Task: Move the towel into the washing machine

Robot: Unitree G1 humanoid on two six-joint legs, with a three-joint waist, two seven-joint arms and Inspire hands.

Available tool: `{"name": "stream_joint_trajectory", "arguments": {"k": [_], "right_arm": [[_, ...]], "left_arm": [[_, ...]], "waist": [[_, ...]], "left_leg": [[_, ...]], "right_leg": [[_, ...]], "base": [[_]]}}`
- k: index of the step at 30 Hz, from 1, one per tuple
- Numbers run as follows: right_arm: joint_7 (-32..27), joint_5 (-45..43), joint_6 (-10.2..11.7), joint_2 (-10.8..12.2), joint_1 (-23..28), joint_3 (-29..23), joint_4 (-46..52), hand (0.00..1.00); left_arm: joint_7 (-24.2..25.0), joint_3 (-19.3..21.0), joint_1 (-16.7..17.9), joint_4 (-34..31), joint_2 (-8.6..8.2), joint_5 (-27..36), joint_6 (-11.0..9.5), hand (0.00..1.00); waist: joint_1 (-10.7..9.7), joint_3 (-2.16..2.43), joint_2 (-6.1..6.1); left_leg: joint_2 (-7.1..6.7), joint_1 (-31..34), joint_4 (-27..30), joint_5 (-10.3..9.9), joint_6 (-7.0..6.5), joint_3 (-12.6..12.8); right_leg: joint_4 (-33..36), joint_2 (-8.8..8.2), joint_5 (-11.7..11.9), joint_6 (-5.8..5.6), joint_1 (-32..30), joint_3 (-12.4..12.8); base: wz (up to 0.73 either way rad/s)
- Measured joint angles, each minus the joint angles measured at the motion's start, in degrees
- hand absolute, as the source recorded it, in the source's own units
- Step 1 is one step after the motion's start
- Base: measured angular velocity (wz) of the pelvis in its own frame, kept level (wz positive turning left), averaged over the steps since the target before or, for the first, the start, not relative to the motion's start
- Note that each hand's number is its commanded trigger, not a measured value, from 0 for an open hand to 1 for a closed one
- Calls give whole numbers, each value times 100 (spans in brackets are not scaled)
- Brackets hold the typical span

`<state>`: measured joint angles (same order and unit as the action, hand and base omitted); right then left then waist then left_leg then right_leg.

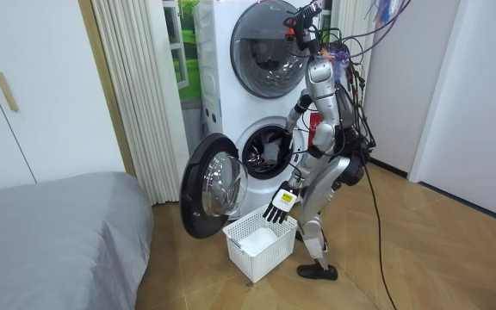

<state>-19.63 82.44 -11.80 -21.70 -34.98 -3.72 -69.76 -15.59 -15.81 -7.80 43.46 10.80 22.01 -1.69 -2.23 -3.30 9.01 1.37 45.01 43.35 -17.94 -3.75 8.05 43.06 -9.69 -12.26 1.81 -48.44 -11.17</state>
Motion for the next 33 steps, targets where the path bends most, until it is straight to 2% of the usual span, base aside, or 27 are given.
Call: {"name": "stream_joint_trajectory", "arguments": {"k": [3, 4, 5, 9, 13, 15, 17, 19, 21, 23, 27, 29, 31, 33], "right_arm": [[-509, 295, 45, -69, -61, -564, 2, 0], [-695, 338, 175, -125, -95, -763, 4, 0], [-812, 495, 204, -206, -122, -946, 3, 0], [-1211, 641, 281, -198, -155, -1142, 3, 0], [-1593, 691, 548, -198, -175, -1167, 4, 0], [-1713, 697, 714, -199, -181, -1169, 3, 0], [-1830, 699, 966, -202, -168, -1260, 3, 0], [-1876, 731, 1052, -202, -161, -1334, 5, 0], [-1893, 821, 1171, -202, -83, -1334, 19, 0], [-1888, 837, 1347, -199, 65, -1330, 111, 0], [-1856, 878, 1456, -129, 416, -1330, 169, 0], [-1743, 988, 1604, -7, 626, -1328, 179, 0], [-1617, 1011, 1771, 121, 854, -1327, 191, 0], [-1486, 1036, 1887, 223, 1102, -1329, 169, 0]], "left_arm": [[-82, 53, 1, -53, 4, -205, -15, 0], [-128, 82, 2, -66, 8, -269, -16, 0], [-154, 89, 2, -80, 5, -343, -18, 0], [-198, 90, -19, -214, 10, -422, -29, 0], [-254, 34, -23, -231, -6, -423, -30, 0], [-252, -18, -27, -231, -11, -416, -31, 0], [-243, -38, -39, -230, -77, -418, -31, 0], [-231, -37, -47, -230, -94, -419, -30, 0], [-185, -35, -95, -202, -123, -417, -31, 0], [-57, -91, -105, -120, -145, -417, -35, 0], [146, -122, -25, -8, -137, -478, -41, 0], [280, -115, 6, 229, -106, -476, -128, 0], [306, -113, 8, 490, -103, -475, -139, 0], [357, -108, 51, 845, -108, -480, -153, 0]], "waist": [[-76, 1, 10], [-102, 2, 15], [-167, 3, 16], [-213, 5, 10], [-178, 11, -10], [-129, 12, -72], [-38, 21, -190], [-4, 36, -260], [86, 31, -337], [146, 36, -466], [271, 38, -505], [310, 51, -524], [358, 71, -557], [396, 114, -623]], "left_leg": [[-3, 131, 56, 11, -61, 81], [-7, 144, 71, 3, -79, 89], [-25, 155, 79, -3, -93, 93], [-20, 208, 114, -24, -147, 100], [-30, 222, 89, -34, -172, 81], [-27, 221, 90, -33, -174, 84], [-29, 173, 66, -36, -180, 102], [-43, 96, 14, -31, -189, 115], [-31, 2, -12, -30, -188, 118], [-40, -204, -155, -13, -186, 130], [-45, -617, -437, 41, -139, 144], [-24, -837, -651, 82, -99, 132], [10, -984, -794, 110, -67, 110], [34, -1162, -941, 120, -50, 104]], "right_leg": [[74, -40, -43, -63, -100, 7], [79, -50, -42, -72, -104, 4], [87, -81, -62, -103, -102, -9], [84, -83, -90, -148, -103, -22], [73, -84, -82, -183, -102, -10], [68, -87, -77, -191, -90, -21], [61, -97, -72, -200, -49, -21], [62, -118, -71, -200, -4, -20], [41, -111, -70, -197, 96, -36], [-86, -108, -63, -198, 299, -48], [-361, -49, -50, -212, 682, -38], [-594, 3, -7, -198, 916, -96], [-809, 53, 45, -179, 1109, -171], [-975, 132, 73, -201, 1320, -189]], "base": [[16], [5], [8], [11], [1], [0], [0], [0], [2], [7], [-3], [-4], [-3], [-2]]}}
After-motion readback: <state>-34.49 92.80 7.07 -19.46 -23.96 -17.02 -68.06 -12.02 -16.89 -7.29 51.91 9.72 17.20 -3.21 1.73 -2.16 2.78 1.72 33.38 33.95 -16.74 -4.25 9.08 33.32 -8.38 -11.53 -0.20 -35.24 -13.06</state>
